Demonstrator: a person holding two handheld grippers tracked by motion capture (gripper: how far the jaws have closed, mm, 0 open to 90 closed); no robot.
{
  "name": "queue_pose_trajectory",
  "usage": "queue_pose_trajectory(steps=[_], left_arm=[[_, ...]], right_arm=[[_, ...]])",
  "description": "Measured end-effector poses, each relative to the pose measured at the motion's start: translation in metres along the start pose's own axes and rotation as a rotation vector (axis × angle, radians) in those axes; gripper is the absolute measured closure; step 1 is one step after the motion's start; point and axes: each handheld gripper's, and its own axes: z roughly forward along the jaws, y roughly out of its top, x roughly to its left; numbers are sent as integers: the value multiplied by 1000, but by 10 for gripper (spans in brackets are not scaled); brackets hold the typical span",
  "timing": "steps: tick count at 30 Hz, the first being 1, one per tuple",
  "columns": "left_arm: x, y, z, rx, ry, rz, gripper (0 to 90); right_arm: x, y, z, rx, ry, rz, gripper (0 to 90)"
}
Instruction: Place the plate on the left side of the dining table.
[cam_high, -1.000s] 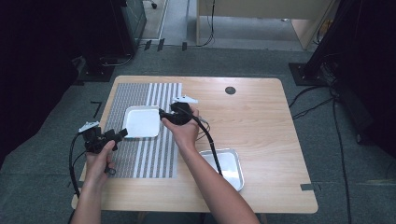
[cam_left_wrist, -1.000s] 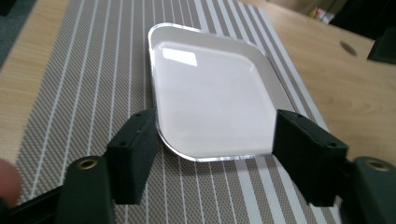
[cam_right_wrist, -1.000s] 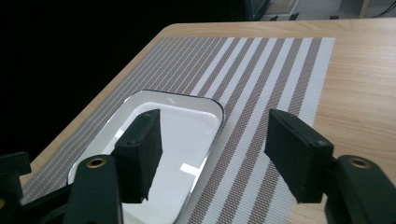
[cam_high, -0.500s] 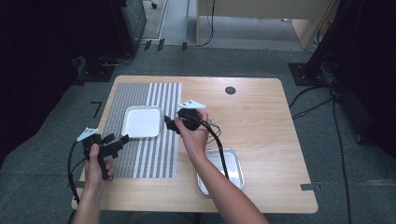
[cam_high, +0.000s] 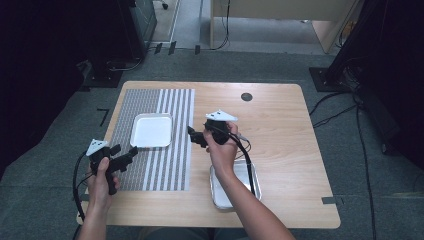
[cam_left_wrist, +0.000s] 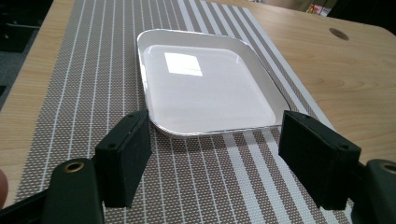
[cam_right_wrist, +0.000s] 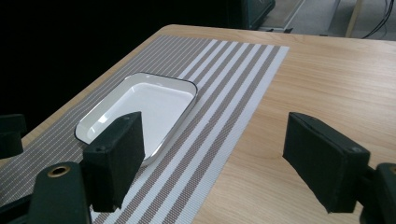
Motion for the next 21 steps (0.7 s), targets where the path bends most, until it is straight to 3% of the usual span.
queue_pose_trajectory(steps=[5, 16, 21], left_arm=[[-6, -3, 3, 18, 26, 13, 186], [-6, -15, -1, 1, 64, 44, 139], [-3, -20, -4, 4, 73, 41, 135]], right_arm=[[-9, -4, -11, -4, -8, 15, 210], [-23, -17, -28, -5, -25, 26, 212], [-31, -26, -37, 1, -37, 29, 212]])
